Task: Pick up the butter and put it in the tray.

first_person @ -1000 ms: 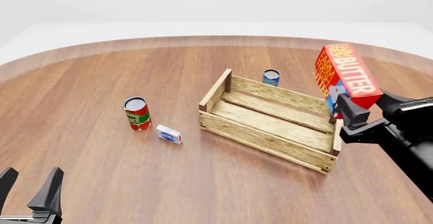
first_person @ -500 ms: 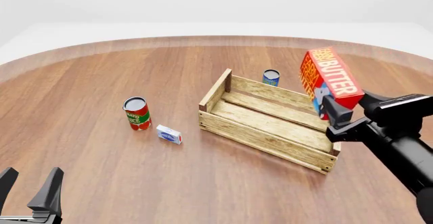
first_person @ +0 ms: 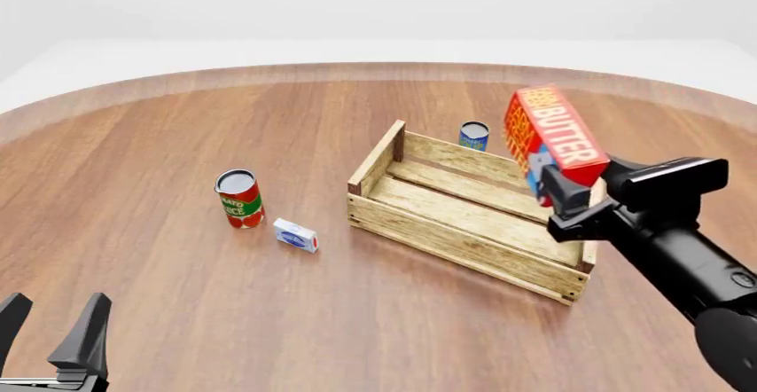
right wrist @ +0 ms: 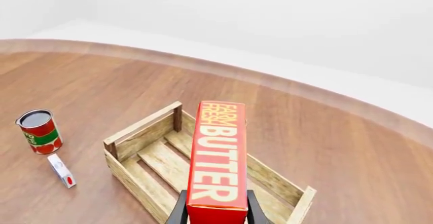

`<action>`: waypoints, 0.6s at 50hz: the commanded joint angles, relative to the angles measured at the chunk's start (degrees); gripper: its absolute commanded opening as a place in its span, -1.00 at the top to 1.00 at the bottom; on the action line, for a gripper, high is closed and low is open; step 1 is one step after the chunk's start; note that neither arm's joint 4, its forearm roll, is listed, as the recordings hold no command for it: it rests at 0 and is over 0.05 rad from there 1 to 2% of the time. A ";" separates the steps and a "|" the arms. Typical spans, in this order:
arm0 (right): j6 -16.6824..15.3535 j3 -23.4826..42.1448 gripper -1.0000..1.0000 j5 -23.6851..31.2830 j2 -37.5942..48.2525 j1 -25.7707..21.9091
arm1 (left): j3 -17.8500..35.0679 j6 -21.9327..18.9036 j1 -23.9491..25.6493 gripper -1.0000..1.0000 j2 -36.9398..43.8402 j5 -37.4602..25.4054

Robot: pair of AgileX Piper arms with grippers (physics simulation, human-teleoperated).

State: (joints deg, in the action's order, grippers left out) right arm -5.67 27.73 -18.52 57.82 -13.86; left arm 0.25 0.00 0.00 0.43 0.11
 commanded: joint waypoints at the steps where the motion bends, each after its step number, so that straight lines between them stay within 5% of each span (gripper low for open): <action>1: 1.25 1.40 1.00 -2.39 2.55 -0.74 | 0.00 0.00 0.00 -1.00 0.00 0.00; 30: 1.51 2.67 1.00 -5.08 7.72 -1.45 | 0.00 0.00 0.00 -1.00 0.00 0.00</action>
State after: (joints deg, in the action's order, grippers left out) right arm -5.16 29.17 -22.41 64.70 -15.21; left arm 0.25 0.00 0.00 0.43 0.11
